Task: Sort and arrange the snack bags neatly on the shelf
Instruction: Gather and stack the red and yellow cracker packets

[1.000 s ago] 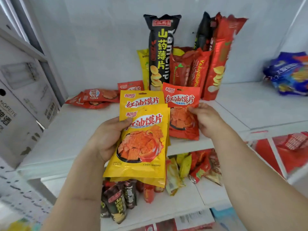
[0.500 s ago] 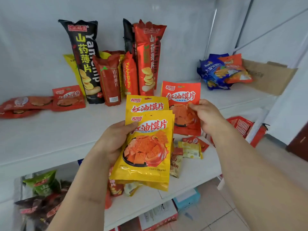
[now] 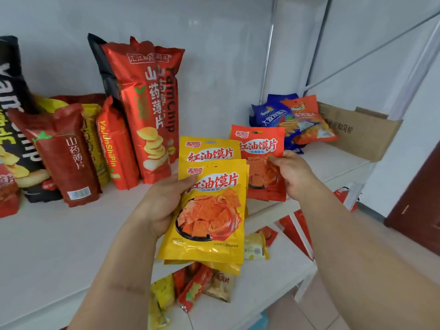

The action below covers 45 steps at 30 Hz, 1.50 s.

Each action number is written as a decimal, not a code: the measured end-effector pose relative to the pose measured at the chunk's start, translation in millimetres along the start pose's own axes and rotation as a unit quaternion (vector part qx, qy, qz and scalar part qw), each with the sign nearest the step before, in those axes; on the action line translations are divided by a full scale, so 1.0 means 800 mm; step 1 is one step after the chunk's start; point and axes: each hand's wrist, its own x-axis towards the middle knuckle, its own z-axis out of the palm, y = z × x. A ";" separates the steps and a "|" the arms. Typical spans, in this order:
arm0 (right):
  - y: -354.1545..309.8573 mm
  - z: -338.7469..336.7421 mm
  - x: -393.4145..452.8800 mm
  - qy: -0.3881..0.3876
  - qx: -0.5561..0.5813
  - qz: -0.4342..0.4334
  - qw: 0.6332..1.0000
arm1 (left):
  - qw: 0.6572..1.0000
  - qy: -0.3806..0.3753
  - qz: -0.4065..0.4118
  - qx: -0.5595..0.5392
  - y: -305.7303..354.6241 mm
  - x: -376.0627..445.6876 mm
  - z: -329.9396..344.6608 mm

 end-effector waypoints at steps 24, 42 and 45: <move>-0.013 0.078 0.343 -0.094 -0.183 -0.100 0.973 | 0.969 0.247 0.011 0.022 0.010 0.277 0.096; -0.029 0.059 0.303 -0.131 -0.469 -0.429 0.760 | 0.819 0.446 0.081 0.353 -0.007 0.384 0.126; -0.017 0.063 0.277 -0.116 -0.495 -0.528 0.680 | 0.660 0.447 0.094 0.596 -0.014 0.338 0.120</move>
